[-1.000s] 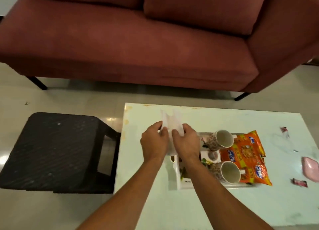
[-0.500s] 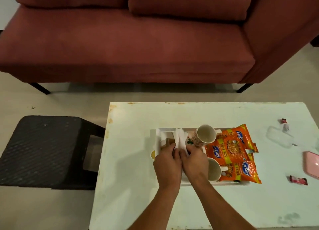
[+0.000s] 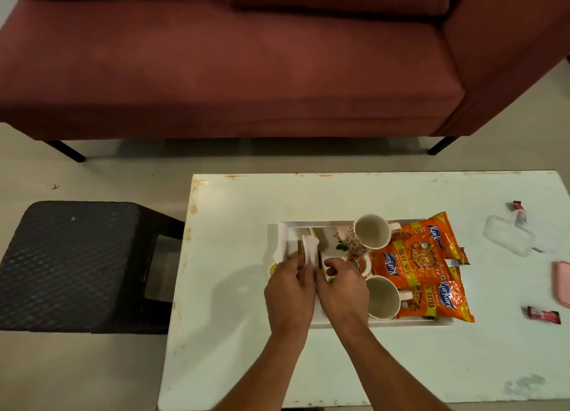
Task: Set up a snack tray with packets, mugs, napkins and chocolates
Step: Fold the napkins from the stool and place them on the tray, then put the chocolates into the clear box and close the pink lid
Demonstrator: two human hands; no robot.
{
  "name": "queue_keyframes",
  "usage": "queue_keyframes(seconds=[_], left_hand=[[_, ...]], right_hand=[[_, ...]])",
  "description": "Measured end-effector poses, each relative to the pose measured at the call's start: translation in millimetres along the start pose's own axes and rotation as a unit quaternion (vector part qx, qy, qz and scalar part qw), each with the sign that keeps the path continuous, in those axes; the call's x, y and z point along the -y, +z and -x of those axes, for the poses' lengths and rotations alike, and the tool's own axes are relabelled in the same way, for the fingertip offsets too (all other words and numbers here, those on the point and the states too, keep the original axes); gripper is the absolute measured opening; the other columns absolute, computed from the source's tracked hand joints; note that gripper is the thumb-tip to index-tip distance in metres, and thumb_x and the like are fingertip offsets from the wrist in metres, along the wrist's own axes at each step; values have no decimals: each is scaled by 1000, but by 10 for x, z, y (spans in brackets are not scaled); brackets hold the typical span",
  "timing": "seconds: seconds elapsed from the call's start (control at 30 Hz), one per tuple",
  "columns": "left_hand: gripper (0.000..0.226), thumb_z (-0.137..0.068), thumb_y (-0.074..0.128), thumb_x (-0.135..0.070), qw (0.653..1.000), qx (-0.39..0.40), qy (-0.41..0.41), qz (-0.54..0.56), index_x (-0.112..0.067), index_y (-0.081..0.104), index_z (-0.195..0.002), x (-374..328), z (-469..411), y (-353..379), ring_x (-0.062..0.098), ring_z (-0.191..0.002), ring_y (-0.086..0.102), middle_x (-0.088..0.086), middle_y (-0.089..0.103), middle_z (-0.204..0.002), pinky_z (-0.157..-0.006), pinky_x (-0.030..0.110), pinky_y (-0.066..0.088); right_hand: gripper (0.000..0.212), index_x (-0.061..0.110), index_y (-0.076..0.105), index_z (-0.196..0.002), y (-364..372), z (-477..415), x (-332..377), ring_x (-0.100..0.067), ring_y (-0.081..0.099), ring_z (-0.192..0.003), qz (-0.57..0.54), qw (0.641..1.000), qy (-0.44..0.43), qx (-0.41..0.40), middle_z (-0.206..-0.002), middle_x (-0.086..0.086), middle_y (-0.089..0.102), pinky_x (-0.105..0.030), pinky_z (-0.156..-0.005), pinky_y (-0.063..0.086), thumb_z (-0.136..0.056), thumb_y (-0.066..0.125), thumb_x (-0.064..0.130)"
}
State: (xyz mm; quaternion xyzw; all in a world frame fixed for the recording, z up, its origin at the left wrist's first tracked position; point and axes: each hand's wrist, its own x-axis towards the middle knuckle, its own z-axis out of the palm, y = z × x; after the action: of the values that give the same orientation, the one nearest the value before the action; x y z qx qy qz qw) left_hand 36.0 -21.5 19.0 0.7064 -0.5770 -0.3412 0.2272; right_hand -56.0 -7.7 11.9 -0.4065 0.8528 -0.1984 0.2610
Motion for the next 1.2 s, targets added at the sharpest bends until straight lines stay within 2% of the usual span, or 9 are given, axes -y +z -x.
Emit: queue_keyframes(seconds=[0.1,0.3,0.4,0.47,0.57,0.7,0.83,1.0,1.2], left_hand=[[29,-103,51,-38,1000,-3,-23,-1,-29,69,-124,62,-1,-24,12,-91,70,-6,73,-104,-82,22,52],[34,-104,47,-30,995,87,-33,-23,-29,65,-133,166,-40,52,23,-100,70,0,76,-113,-85,32,53],[33,-103,49,-29,994,95,-40,-29,-30,65,-131,190,-47,65,30,-102,69,4,75,-114,-86,36,53],[30,-102,51,-31,996,72,-42,-16,-25,69,-126,179,-54,51,34,-101,68,8,74,-111,-86,38,52],[29,-99,56,-27,999,11,-30,4,-18,68,-124,111,-102,15,35,-101,66,12,70,-113,-85,41,50],[29,-100,52,-24,998,-27,47,19,-16,65,-124,-218,-177,74,30,-103,64,8,65,-118,-84,41,50],[27,-101,50,-26,989,-35,134,59,-18,63,-123,-646,-153,330,22,-103,63,4,65,-119,-81,39,56],[25,-102,50,-32,974,54,210,67,-26,63,-123,-1303,140,979,11,-94,65,-7,66,-112,-71,26,53],[30,-100,54,-18,920,176,333,-110,-21,67,-127,-2025,526,2140,20,-112,62,-1,70,-120,-94,33,50]], right_hand=[[31,20,70,-115,31,52,-20,-19,69,-95,4,1000,24,-15,-111,1,71,-37,-81,59,-95,62,42],[19,17,74,-99,78,99,-7,-18,70,-88,-42,998,42,21,-97,0,77,-29,-76,55,-97,57,25],[23,18,73,-106,-16,85,47,-18,69,-95,-17,998,45,28,-106,0,76,-29,-81,56,-99,54,29],[24,23,72,-111,-169,57,63,-15,69,-98,-24,999,33,-18,-111,5,74,-23,-76,55,-98,54,32],[19,30,70,-105,-584,-58,-37,-7,65,-83,-52,988,9,-143,-100,11,69,-11,-59,40,-95,55,36],[23,23,72,-110,-1169,-419,-654,-20,67,-93,-84,962,122,-231,-107,-1,72,-30,-73,48,-96,55,28],[29,15,71,-118,-1566,-714,-1389,-28,66,-109,-126,925,252,-254,-120,-6,72,-30,-84,46,-95,54,20],[38,13,66,-128,-2034,-859,-2269,-31,65,-113,-84,934,276,-210,-131,-10,66,-39,-94,50,-92,53,10],[43,23,64,-129,-2437,-914,-3232,-23,59,-119,90,968,225,-73,-136,0,58,-36,-84,53,-89,57,9]])
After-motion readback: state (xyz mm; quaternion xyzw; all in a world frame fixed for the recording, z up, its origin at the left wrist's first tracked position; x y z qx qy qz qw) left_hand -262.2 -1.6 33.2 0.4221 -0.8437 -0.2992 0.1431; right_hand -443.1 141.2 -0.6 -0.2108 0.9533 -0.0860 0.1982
